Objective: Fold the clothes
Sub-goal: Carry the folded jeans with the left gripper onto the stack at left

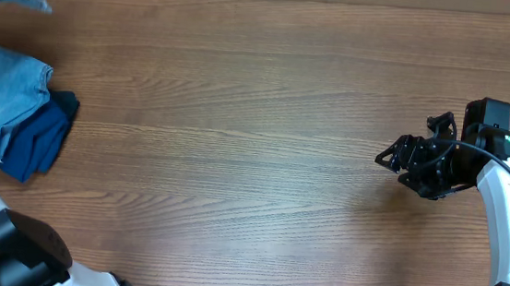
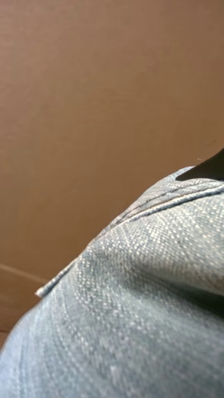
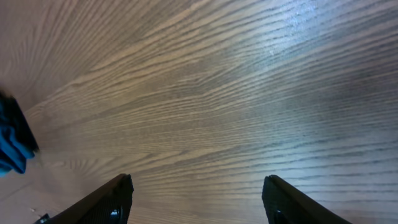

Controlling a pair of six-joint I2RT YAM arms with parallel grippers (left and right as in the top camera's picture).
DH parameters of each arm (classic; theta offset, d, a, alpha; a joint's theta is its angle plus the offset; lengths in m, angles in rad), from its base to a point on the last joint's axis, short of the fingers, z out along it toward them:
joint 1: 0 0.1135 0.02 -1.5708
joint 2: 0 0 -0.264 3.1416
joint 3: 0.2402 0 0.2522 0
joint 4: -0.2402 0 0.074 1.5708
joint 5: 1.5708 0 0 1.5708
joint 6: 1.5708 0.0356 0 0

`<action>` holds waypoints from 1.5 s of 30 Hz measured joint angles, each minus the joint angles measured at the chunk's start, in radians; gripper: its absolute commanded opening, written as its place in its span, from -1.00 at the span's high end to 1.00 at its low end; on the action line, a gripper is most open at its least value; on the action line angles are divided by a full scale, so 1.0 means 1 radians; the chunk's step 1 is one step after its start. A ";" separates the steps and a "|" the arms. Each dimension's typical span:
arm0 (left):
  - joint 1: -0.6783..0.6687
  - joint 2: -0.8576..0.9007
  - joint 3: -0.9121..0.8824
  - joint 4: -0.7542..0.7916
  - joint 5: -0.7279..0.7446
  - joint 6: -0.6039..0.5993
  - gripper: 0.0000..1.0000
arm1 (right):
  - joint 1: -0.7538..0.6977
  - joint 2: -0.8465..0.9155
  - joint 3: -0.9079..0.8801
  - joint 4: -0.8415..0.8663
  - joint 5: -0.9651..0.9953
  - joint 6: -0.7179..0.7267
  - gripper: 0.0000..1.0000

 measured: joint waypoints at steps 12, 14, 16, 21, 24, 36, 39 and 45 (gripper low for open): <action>0.066 0.275 -0.002 -0.171 0.196 0.006 0.92 | 0.000 0.000 0.000 -0.061 0.006 -0.019 -0.43; 0.127 0.256 -0.002 -0.179 0.241 0.006 0.92 | 0.000 0.000 0.000 -0.049 0.006 -0.019 -0.44; 0.178 0.209 -0.002 -0.180 0.267 0.007 0.92 | 0.000 0.000 0.000 -0.043 0.006 -0.019 -0.44; 0.210 0.083 -0.001 -0.207 0.328 0.018 0.92 | 0.000 0.000 0.000 -0.040 0.006 -0.026 -0.44; 0.221 0.061 0.001 -0.332 0.347 0.061 0.92 | 0.000 0.000 0.000 -0.040 0.006 -0.034 -0.44; 0.292 0.057 0.003 -0.680 0.087 0.325 0.09 | 0.000 0.000 0.000 -0.036 0.017 -0.049 -0.44; 0.301 0.057 0.003 -0.695 -0.016 0.329 -0.25 | 0.000 0.000 0.000 -0.035 0.018 -0.048 -0.44; 0.338 0.032 0.003 -0.771 -0.099 0.233 -0.85 | 0.000 0.000 0.000 -0.047 0.031 -0.048 -0.45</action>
